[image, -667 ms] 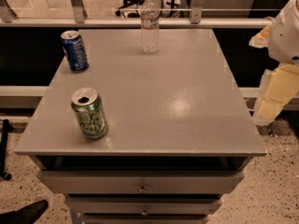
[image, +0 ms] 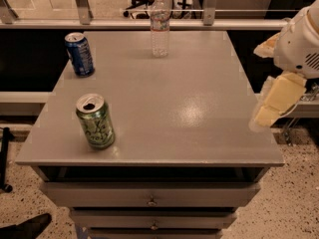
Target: Pick green can
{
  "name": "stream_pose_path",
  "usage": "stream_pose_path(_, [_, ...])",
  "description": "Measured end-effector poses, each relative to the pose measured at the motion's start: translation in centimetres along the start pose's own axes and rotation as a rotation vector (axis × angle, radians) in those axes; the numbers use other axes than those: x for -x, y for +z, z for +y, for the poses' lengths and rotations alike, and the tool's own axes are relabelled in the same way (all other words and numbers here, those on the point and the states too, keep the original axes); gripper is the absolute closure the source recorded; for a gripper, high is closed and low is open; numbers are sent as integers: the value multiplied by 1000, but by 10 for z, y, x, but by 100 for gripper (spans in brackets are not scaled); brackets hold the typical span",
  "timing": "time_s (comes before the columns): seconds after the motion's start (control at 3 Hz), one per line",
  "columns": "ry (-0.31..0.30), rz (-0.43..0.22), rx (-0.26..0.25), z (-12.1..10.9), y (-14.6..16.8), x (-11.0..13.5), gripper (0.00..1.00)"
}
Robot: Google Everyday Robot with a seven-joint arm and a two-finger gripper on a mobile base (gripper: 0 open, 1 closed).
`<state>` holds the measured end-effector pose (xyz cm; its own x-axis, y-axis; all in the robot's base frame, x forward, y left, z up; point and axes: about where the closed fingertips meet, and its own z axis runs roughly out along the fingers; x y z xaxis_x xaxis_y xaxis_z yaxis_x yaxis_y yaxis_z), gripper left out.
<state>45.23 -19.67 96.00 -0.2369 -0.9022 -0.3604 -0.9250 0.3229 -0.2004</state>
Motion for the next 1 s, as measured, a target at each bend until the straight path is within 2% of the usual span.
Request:
stream_pose_path(0.33, [81,-194,50,-3,35,32,0])
stream_pose_path(0.67, [112,-467,100,4,61,99,0])
stream_pose_path(1.0, [125,-615,114,10,67,137,0])
